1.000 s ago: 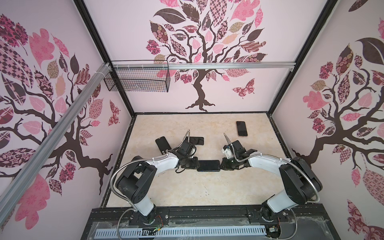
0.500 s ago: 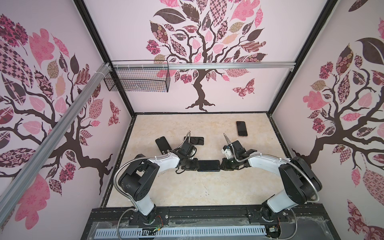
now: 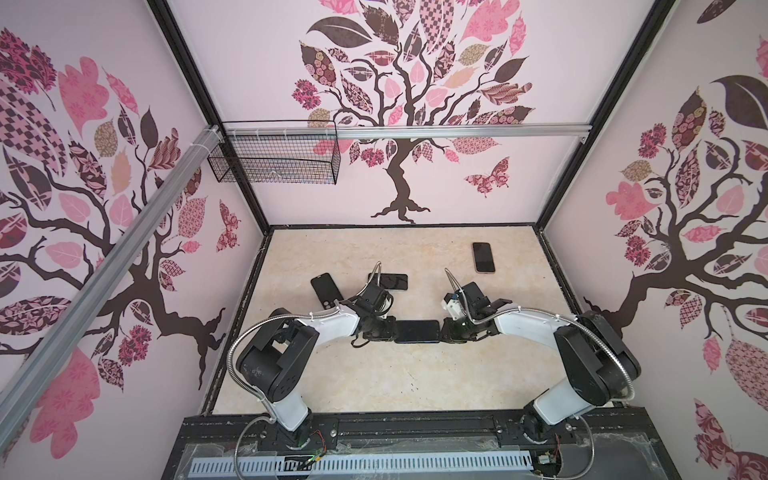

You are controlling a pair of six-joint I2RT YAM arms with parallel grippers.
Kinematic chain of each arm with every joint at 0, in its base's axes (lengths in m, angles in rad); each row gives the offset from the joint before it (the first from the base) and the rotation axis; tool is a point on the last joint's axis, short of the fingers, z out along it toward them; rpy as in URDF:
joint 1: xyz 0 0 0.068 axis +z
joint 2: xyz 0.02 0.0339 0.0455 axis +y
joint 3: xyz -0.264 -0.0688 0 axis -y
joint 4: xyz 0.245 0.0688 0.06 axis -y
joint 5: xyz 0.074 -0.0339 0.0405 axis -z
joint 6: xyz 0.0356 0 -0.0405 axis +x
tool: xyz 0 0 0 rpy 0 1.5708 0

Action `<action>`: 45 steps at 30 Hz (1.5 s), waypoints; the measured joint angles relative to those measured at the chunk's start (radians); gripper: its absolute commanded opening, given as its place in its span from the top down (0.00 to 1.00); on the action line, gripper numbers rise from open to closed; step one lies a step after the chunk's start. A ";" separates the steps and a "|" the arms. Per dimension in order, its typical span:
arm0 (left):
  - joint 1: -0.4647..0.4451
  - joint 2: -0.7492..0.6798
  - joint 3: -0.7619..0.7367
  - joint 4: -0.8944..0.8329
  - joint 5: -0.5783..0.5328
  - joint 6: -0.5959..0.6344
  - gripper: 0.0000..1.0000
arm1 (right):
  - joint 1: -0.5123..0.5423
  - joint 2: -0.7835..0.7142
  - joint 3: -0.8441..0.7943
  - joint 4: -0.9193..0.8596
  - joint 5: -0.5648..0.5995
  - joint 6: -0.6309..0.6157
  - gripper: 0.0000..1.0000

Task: Put the phone into the phone case

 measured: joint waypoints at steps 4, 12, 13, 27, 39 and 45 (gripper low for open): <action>0.000 0.000 0.000 0.001 0.001 0.000 0.78 | 0.000 0.004 0.001 0.003 -0.004 0.000 0.85; 0.000 0.003 0.000 -0.003 -0.001 -0.003 0.79 | 0.000 0.016 0.009 0.003 -0.008 0.001 0.87; 0.000 0.004 0.000 -0.002 0.000 -0.003 0.79 | 0.000 0.018 0.010 0.002 -0.008 0.002 0.87; 0.003 0.005 0.000 -0.002 0.002 -0.007 0.80 | 0.010 0.060 0.050 -0.038 0.010 0.003 0.87; 0.005 0.005 -0.002 0.003 0.004 -0.010 0.80 | 0.063 0.072 0.096 -0.097 0.113 0.003 0.85; 0.005 0.005 -0.002 0.004 0.004 -0.010 0.80 | 0.096 0.082 0.122 -0.132 0.181 0.003 0.84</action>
